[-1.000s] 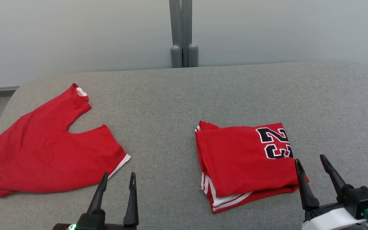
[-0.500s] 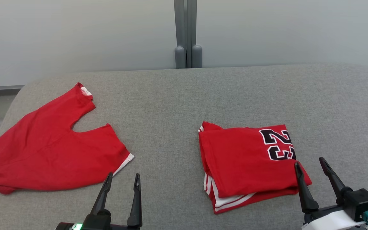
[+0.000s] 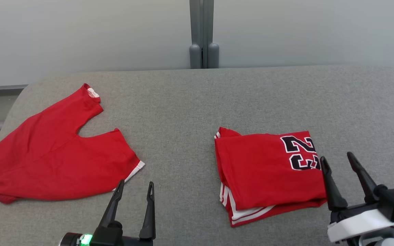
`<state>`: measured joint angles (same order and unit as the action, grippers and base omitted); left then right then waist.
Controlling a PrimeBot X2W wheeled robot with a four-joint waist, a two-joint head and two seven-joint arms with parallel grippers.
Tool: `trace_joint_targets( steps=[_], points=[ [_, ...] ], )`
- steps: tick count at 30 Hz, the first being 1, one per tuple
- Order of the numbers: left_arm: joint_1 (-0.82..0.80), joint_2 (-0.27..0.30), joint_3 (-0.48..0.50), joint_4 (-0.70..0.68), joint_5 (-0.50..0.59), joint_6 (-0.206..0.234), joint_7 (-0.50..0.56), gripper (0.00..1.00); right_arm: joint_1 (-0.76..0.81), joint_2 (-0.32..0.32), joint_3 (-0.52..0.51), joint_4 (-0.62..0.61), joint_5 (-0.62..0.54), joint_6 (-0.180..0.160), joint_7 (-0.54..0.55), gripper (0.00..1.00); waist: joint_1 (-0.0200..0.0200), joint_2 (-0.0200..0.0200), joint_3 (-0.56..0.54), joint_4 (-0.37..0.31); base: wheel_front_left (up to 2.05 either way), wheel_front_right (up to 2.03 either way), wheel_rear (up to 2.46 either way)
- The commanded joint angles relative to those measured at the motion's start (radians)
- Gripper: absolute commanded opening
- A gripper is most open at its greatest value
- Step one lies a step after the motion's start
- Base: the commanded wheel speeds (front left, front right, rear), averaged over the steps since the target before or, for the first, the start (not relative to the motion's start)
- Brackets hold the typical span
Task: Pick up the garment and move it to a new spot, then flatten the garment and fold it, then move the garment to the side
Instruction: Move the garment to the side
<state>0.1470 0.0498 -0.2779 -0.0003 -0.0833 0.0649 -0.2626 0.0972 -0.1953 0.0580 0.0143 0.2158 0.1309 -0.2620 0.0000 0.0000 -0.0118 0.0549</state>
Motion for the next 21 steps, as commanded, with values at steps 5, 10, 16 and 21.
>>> trace_joint_targets(
  steps=[5,10,16,21],
  points=[
    [-0.045,0.001,-0.018,-0.014,0.01,-0.013,-0.003,1.0,-0.085,-0.072,0.006,0.052,0.171,0.0,-0.003,1.0,0.0,0.0,0.058,0.003,0.0,0.0,0.0],
    [-0.076,0.001,-0.031,-0.015,0.014,-0.014,-0.003,1.0,-0.172,-0.197,0.087,0.146,0.45,-0.001,0.005,1.0,0.0,0.0,0.109,0.013,0.0,0.0,0.0],
    [-0.125,0.001,-0.05,-0.013,0.009,-0.018,-0.002,1.0,-0.258,-0.363,0.156,0.188,0.807,0.0,0.147,1.0,0.0,0.0,0.183,0.028,0.0,0.0,0.0],
    [-0.168,0.001,-0.064,-0.013,0.007,-0.014,-0.002,1.0,-0.282,-0.442,0.192,0.174,1.065,0.0,0.311,1.0,0.0,0.0,0.251,0.049,0.0,0.0,0.0]
  ],
)
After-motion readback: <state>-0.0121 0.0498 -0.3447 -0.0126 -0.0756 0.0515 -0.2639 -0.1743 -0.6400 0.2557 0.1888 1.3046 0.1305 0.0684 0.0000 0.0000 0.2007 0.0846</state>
